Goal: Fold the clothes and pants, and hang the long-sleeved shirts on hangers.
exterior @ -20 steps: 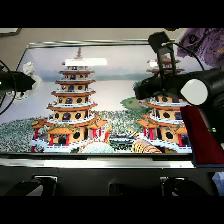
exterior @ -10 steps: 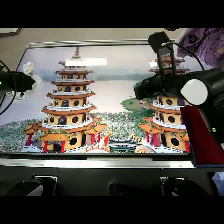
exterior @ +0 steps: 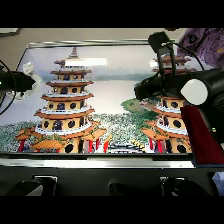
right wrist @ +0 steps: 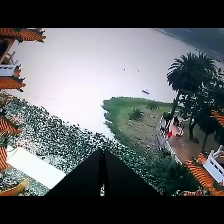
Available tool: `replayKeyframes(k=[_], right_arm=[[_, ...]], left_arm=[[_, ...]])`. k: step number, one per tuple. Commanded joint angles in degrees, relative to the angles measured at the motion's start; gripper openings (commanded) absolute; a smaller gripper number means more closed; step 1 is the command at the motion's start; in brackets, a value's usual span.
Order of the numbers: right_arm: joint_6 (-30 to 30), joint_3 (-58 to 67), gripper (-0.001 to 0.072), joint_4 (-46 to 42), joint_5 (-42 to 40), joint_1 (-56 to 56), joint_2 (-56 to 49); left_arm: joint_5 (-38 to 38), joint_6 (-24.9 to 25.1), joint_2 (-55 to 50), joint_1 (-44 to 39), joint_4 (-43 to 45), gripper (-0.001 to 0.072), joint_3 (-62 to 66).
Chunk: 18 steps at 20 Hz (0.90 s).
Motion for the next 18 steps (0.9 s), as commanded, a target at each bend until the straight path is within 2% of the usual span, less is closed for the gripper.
replayKeyframes(k=[1, 2, 3, 4, 5, 8, 13, 18], right_arm=[[0.00, 0.04, 0.0030, 0.00, 0.00, 0.04, 0.04], [0.00, 0.04, 0.0030, 0.00, 0.02, 0.04, 0.04], [0.00, 0.04, 0.0030, 0.00, 0.00, 0.04, 0.04], [0.00, 0.04, 0.0030, 0.00, 0.00, 0.04, 0.04], [0.00, 0.04, 0.0030, 0.00, 0.02, 0.04, 0.04], [0.00, 0.04, 0.0030, 0.00, 0.02, 0.04, 0.04], [0.00, 0.04, 0.0030, 0.02, 0.02, 0.04, 0.04], [0.00, 0.04, 0.0030, 0.02, 0.00, 0.04, 0.04]], left_arm=[[0.09, 0.00, 0.02, -0.02, 0.04, 0.0047, -0.02], [0.70, -0.48, -0.17, -0.02, 0.04, 0.0190, -0.02], [1.40, -3.48, -0.52, -0.02, 0.28, 0.0512, -0.02], [1.46, -9.09, -1.16, 0.02, 1.75, 0.0720, -0.04], [1.31, -12.00, -1.99, 0.17, 3.50, 0.0720, -0.04], [1.20, -16.68, -6.25, 3.34, 7.37, 0.0720, -0.13], [8.70, -19.96, -18.10, 16.20, 15.50, 0.0720, 5.84], [12.57, -19.96, -40.13, 24.04, 16.70, 0.0720, 21.29]])
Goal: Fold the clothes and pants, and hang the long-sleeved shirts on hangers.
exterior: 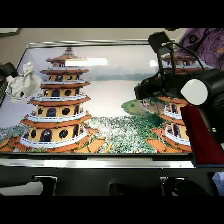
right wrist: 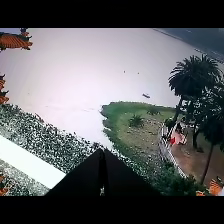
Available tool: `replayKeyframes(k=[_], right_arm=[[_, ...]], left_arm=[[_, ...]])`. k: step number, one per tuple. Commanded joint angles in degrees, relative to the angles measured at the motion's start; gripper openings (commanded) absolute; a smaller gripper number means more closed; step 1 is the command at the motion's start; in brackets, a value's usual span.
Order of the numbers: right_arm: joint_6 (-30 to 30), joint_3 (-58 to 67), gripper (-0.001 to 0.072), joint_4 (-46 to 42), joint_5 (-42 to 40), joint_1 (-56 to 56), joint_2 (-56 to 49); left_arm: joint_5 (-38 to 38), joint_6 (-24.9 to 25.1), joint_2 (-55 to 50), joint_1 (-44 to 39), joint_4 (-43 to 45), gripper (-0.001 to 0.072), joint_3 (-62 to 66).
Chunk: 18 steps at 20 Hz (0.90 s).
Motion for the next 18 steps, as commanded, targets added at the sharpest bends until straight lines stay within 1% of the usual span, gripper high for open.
replayKeyframes(k=[1, 3, 6, 8, 11, 12, 13, 14, 15, 18], right_arm=[[0.00, 0.04, 0.0030, 0.02, 0.00, 0.04, 0.04], [0.00, 0.04, 0.0030, 0.02, 0.00, 0.04, 0.04], [0.00, 0.04, 0.0030, 0.02, 0.00, 0.04, 0.04], [0.00, 0.04, 0.0030, 0.02, 0.00, 0.04, 0.02], [0.00, 0.04, 0.0030, 0.02, 0.00, 0.04, 0.04], [0.00, 0.04, 0.0030, 0.02, 0.00, 0.04, 0.04], [0.00, 0.04, 0.0030, 0.02, 0.00, 0.04, 0.04], [0.00, 0.04, 0.0030, 0.02, 0.00, 0.04, 0.04], [0.00, 0.04, 0.0030, 0.02, 0.00, 0.04, 0.04], [0.00, 0.04, 0.0030, 0.02, 0.00, 0.04, 0.04]], left_arm=[[4.28, -0.68, -15.17, 4.72, 1.79, 0.0720, 8.74], [9.60, -0.46, -21.31, 5.40, 1.79, 0.0720, 9.79], [18.27, -0.46, -27.12, 5.57, 1.77, 0.0720, 9.79], [20.46, -0.46, -29.86, 5.57, 1.77, 0.0720, 9.79], [20.59, -0.46, -32.33, 5.70, 1.77, 0.0720, 9.79], [20.57, -0.48, -32.65, 5.70, 1.75, 0.0705, 9.79], [20.41, -0.48, -32.61, 5.70, 1.40, 0.0476, 9.79], [18.80, -0.17, -32.15, 5.68, -0.33, 0.0034, 10.03], [17.38, 0.24, -31.74, 5.62, -2.54, 0.0019, 10.60], [11.06, 6.32, -28.83, 4.46, -9.77, 0.0014, 12.46]])
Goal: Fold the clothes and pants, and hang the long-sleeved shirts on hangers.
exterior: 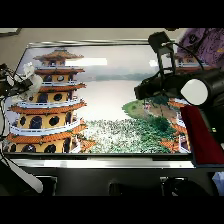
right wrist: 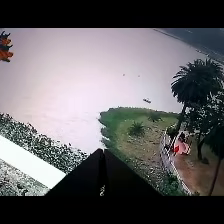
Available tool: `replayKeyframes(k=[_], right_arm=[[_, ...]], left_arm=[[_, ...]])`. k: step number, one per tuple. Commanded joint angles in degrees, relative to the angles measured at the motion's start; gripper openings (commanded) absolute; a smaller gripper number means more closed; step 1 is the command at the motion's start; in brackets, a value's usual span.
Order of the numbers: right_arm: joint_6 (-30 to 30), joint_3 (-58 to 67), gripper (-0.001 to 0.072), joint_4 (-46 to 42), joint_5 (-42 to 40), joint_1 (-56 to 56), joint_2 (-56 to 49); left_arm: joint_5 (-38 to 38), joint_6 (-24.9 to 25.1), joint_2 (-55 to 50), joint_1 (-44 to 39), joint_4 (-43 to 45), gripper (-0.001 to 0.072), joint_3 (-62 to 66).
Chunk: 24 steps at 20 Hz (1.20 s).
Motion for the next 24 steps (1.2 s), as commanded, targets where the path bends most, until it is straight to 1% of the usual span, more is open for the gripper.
replayKeyframes(k=[1, 3, 6, 7, 9, 10, 13, 15, 16, 17, 19, 20, 21, 22, 23, 24], right_arm=[[0.00, 0.04, 0.0030, 0.00, 0.00, 0.04, 0.04], [0.00, 0.04, 0.0030, 0.00, 0.00, 0.04, 0.02], [0.00, 0.04, 0.0030, 0.00, 0.00, 0.04, 0.04], [0.00, 0.04, 0.0030, 0.00, 0.00, 0.04, 0.04], [0.00, 0.04, 0.0030, 0.00, 0.00, 0.04, 0.04], [0.00, 0.04, 0.0030, 0.00, 0.00, 0.04, 0.04], [0.00, 0.04, 0.0030, 0.00, 0.00, 0.04, 0.02], [0.00, 0.04, 0.0030, 0.00, 0.02, 0.04, 0.04], [0.00, 0.04, 0.0030, 0.00, 0.00, 0.04, 0.04], [0.00, 0.04, 0.0030, 0.00, 0.00, 0.04, 0.04], [0.00, 0.04, 0.0030, 0.00, 0.00, 0.04, 0.04], [0.00, 0.04, 0.0030, 0.00, 0.00, 0.04, 0.04], [0.00, 0.04, 0.0030, 0.00, 0.00, 0.04, 0.04], [0.00, 0.04, 0.0030, 0.00, 0.00, 0.04, 0.04], [0.02, 0.04, 0.0030, 0.02, -0.02, 0.04, 0.04], [0.02, 0.04, 0.0030, 0.04, -0.02, 0.04, 0.04]], left_arm=[[-7.50, 4.72, 3.39, -1.60, -8.63, 0.0014, 1.16], [-13.86, 5.18, 7.69, -4.39, -11.76, 0.0013, 1.14], [-22.18, 5.14, 15.98, -12.20, -12.28, 0.0013, 0.42], [-23.39, 4.94, 19.10, -15.21, -12.28, 0.0013, -0.98], [-24.52, 2.12, 26.32, -21.94, -12.28, 0.0013, -5.84], [-24.55, -0.24, 30.21, -25.83, -12.31, 0.0013, -9.29], [-24.55, -4.31, 40.02, -39.39, -12.31, 0.0014, -19.69], [-24.52, -8.66, 43.67, -49.20, -12.24, 0.0014, -25.33], [-24.28, -10.25, 44.37, -53.75, -12.00, 0.0015, -28.00], [-23.63, -12.94, 44.41, -58.27, -11.26, 0.0016, -31.10], [-19.43, -18.27, 44.39, -65.20, -10.32, 0.0017, -38.47], [-17.07, -21.62, 44.39, -67.36, -10.45, 0.0017, -41.97], [-14.95, -23.65, 44.39, -68.91, -11.19, 0.0020, -45.05], [-12.92, -23.74, 44.39, -69.55, -12.85, 0.0022, -47.17], [-11.32, -23.32, 44.39, -69.51, -14.49, 0.0065, -48.46], [-11.13, -23.17, 44.39, -69.02, -14.60, 0.0203, -48.63]])
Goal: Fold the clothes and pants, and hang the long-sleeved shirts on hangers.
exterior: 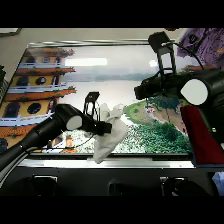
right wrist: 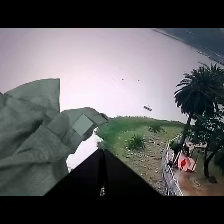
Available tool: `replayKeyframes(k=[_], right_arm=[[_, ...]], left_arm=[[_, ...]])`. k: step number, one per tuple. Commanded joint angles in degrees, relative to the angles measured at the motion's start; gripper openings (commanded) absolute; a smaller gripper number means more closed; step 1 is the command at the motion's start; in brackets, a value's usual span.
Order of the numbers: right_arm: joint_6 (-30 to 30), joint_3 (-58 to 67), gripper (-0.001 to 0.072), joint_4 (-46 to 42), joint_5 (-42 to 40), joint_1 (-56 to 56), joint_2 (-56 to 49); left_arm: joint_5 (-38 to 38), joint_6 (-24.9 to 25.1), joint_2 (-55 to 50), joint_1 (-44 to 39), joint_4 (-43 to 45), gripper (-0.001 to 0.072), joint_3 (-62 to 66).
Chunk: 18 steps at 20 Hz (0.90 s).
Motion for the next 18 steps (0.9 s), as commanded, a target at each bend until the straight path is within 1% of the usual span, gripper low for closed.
replayKeyframes(k=[1, 3, 4, 7, 10, 11, 12, 13, 14, 15, 16, 18], right_arm=[[0.02, 0.04, 0.0030, 0.26, 0.00, 0.04, 0.04], [0.02, 0.04, 0.0030, 0.24, 0.02, 0.04, 0.04], [0.02, 0.04, 0.0030, 0.26, 0.00, 0.04, 0.02], [0.24, 0.04, 0.0030, 0.70, 0.07, 0.04, 0.04], [1.05, -0.04, 0.0031, -0.11, 4.22, 0.02, -0.02], [1.01, -0.48, 0.0045, -1.66, 5.31, 0.02, -0.02], [1.01, -1.86, 0.0133, -3.13, 5.97, -0.31, -0.02], [1.11, -4.20, 0.0293, -1.53, 6.23, -1.73, -0.02], [1.07, -7.80, 0.0397, 2.56, 6.82, -4.52, -0.02], [1.07, -11.87, 0.0397, 8.17, 7.45, -7.72, -0.02], [0.17, -16.90, 0.0397, 15.78, 7.52, -11.41, 0.04], [-3.67, -26.62, 0.0403, 29.77, 6.73, -16.90, 0.04]], left_arm=[[4.35, -1.84, 0.57, -1.68, -2.43, 0.0324, -4.79], [2.93, 0.83, 1.79, 2.27, -2.47, 0.0614, -3.23], [1.84, 2.60, 2.91, 5.07, -2.47, 0.0669, -2.16], [-1.66, 8.11, 7.41, 14.38, -2.47, 0.0669, 0.39], [-5.11, 11.56, 11.61, 23.85, -2.38, 0.0666, 0.48], [-6.08, 13.25, 12.28, 26.69, -2.32, 0.0665, 0.48], [-6.78, 14.88, 12.44, 29.16, -2.21, 0.0665, 0.48], [-6.97, 16.22, 12.31, 31.08, -2.21, 0.0665, 0.48], [-6.67, 16.70, 12.15, 32.96, -2.21, 0.0665, 0.48], [-6.10, 16.70, 12.02, 34.34, -2.21, 0.0665, 0.48], [-5.51, 16.70, 11.89, 35.43, -2.21, 0.0665, 0.48], [-4.28, 16.68, 11.74, 36.39, -2.21, 0.0665, 0.46]])
